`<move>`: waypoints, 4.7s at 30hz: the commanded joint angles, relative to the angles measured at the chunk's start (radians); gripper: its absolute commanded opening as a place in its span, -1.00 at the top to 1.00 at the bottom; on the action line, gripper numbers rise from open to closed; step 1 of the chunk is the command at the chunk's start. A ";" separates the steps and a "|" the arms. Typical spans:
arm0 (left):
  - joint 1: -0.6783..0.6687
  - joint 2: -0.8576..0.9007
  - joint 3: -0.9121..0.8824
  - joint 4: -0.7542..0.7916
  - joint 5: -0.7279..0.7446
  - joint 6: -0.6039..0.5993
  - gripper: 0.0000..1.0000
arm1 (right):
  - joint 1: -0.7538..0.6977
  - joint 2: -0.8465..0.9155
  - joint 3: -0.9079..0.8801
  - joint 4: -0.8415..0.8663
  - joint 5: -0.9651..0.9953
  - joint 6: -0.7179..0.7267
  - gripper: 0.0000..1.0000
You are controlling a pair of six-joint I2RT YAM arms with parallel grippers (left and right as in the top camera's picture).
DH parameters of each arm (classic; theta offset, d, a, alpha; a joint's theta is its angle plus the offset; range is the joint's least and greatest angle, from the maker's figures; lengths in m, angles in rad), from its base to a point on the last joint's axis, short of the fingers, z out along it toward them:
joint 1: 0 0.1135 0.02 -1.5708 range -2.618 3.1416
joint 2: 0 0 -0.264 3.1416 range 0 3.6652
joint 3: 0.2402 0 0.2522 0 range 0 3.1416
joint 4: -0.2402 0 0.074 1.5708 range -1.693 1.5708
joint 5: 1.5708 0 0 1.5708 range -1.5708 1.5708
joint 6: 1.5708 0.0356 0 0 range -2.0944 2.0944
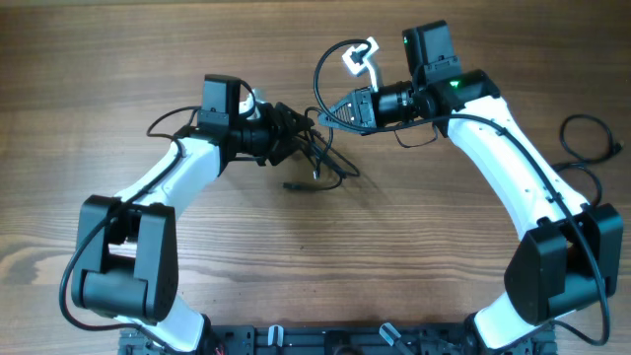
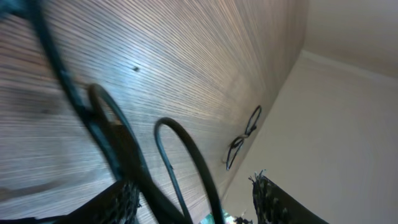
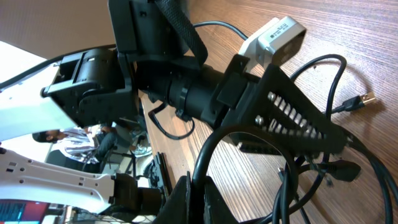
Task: Untangle cables
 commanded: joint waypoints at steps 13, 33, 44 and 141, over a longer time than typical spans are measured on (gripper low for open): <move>-0.052 0.045 -0.004 -0.012 -0.026 0.051 0.92 | 0.026 -0.003 0.021 -0.014 0.050 -0.021 0.91; 0.364 0.045 -0.004 -0.432 -0.157 0.475 0.92 | -0.108 -0.373 0.032 0.145 0.307 0.058 0.91; 0.369 0.045 -0.004 -0.430 -0.157 0.475 0.92 | -0.257 -0.470 0.030 -0.140 1.012 0.109 0.91; 0.456 -0.099 0.026 -0.456 -0.528 0.467 -1.00 | 0.480 0.063 -0.111 0.242 0.774 0.083 -0.34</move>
